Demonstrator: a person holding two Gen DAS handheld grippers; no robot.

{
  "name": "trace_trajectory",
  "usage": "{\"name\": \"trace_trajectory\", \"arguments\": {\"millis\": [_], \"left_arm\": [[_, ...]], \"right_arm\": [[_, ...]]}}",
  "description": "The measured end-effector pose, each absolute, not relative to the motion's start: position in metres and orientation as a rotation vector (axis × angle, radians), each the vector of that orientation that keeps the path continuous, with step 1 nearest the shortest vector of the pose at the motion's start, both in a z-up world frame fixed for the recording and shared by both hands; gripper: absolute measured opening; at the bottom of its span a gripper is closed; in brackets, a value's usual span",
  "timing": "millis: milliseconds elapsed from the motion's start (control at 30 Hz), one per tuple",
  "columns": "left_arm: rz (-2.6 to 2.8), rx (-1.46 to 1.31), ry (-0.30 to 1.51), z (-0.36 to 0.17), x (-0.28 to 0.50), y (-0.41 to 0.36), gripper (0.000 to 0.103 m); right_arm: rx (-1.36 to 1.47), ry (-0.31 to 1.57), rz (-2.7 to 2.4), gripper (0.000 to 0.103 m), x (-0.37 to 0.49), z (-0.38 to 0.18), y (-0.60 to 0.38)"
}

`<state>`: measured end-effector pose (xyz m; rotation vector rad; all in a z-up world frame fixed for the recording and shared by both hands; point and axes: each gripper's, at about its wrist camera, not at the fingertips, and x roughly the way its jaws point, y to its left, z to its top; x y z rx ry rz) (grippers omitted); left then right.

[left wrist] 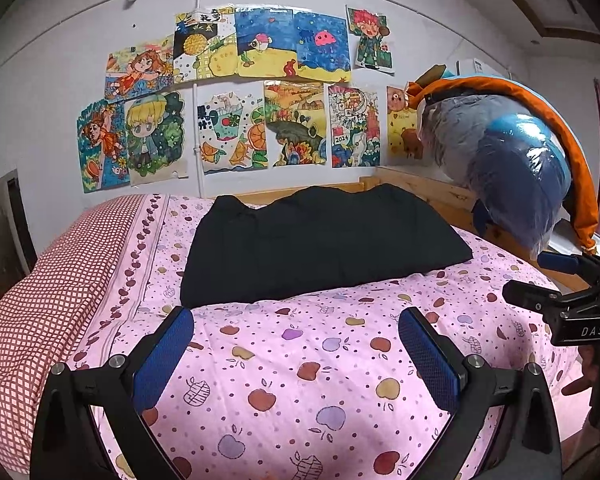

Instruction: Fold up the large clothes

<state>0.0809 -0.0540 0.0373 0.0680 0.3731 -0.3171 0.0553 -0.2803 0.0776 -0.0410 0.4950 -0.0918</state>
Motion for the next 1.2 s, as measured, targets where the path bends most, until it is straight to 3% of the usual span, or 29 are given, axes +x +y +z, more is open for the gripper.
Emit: {"name": "trace_trajectory", "arguments": {"millis": [1200], "left_arm": [[-0.297, 0.079, 0.350, 0.0408, 0.0825, -0.0516, 0.103]], "right_arm": [[-0.065, 0.470, -0.075, 0.101, 0.0527, 0.0815, -0.2756]]}}
